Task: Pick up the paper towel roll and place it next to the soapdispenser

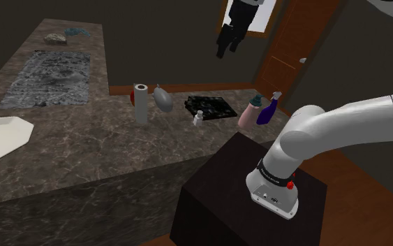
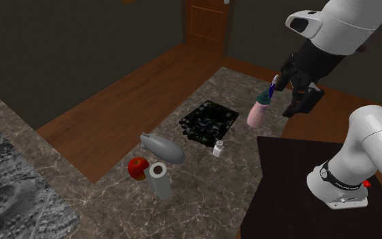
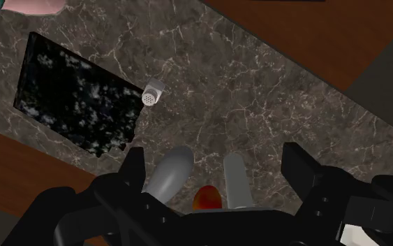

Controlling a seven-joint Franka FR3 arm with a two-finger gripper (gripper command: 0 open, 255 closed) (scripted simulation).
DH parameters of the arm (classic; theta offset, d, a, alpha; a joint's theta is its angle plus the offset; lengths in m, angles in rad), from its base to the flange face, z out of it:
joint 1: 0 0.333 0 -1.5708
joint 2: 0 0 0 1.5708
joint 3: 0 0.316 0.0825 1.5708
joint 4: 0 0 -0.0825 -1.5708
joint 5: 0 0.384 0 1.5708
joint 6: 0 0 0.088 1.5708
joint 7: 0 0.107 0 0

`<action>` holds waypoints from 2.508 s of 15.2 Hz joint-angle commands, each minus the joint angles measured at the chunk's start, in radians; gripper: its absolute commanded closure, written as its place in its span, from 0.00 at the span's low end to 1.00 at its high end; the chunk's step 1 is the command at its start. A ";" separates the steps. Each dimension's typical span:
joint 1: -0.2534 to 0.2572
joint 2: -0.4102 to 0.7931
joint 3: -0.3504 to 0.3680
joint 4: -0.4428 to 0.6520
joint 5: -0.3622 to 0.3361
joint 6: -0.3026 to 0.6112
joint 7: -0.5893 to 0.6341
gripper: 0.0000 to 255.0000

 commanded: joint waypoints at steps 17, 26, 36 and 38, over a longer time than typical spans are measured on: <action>0.012 0.480 0.034 0.004 0.060 0.527 0.057 0.00; 0.022 0.816 0.051 0.169 0.073 0.728 0.081 0.00; 0.040 1.107 0.056 0.370 0.069 0.842 0.099 0.00; 0.042 1.129 0.055 0.375 0.066 0.860 0.101 0.00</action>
